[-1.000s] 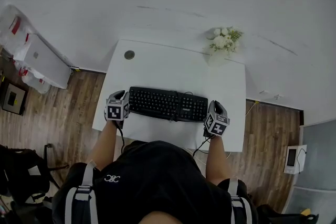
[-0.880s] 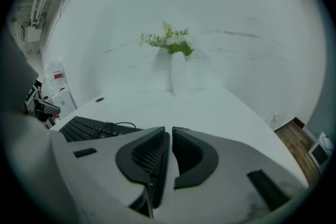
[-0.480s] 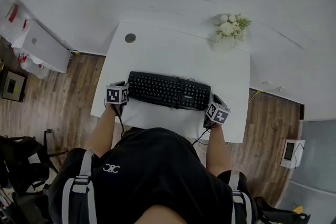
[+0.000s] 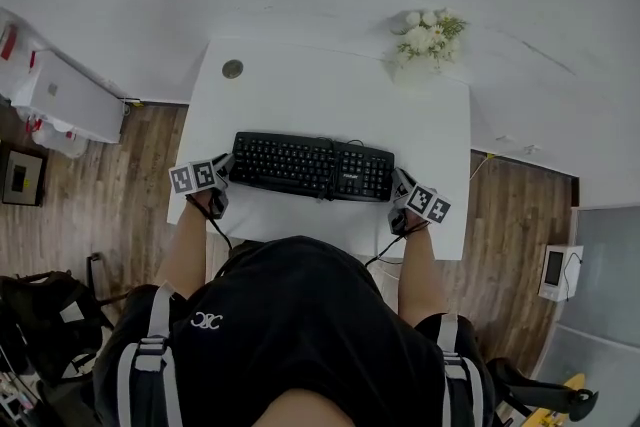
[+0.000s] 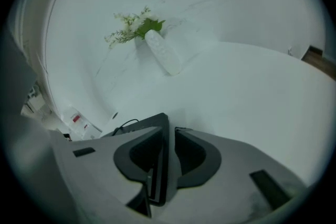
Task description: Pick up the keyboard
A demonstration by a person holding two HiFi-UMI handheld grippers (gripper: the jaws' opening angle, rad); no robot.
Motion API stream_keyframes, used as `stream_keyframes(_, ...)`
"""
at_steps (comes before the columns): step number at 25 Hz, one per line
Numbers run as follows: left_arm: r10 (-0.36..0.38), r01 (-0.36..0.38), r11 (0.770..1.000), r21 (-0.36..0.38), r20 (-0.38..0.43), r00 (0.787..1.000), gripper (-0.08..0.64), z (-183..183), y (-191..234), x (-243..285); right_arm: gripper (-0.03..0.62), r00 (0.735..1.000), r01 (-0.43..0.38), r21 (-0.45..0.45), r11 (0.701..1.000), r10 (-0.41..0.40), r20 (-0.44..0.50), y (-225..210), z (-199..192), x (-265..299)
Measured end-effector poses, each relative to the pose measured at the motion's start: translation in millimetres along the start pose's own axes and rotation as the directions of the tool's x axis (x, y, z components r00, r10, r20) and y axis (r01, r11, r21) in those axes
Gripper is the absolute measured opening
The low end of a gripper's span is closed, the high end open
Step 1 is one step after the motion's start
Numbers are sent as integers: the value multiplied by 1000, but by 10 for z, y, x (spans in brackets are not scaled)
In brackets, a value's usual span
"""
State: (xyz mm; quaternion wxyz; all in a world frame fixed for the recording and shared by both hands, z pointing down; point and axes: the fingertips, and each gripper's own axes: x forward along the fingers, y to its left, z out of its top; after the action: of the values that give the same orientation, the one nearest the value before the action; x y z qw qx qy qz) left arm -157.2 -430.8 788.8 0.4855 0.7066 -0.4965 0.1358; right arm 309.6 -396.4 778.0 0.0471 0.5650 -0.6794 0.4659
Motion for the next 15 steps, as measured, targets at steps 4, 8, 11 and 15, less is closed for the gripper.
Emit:
stream_keyframes(4,-26,26,1000,4,-19,999,106,-11,-18,51,94,996,-69,58,996,72,-49,90,-45,48)
stream_keyframes(8,-78,78,997,-1,-73,994,111,-11,1,101,97,994,-44,72,996,51,-92,77,-93,101)
stream_keyframes(11,-107,108,994,-4,-120,987,141,12,30,135,98,991,-28,132,991,44,-125,45,-140,119)
stream_keyframes(15,-148,150,989,-5,-187,971,117,-38,-5,150,100,989,-38,180,983,63,-131,52,-155,116)
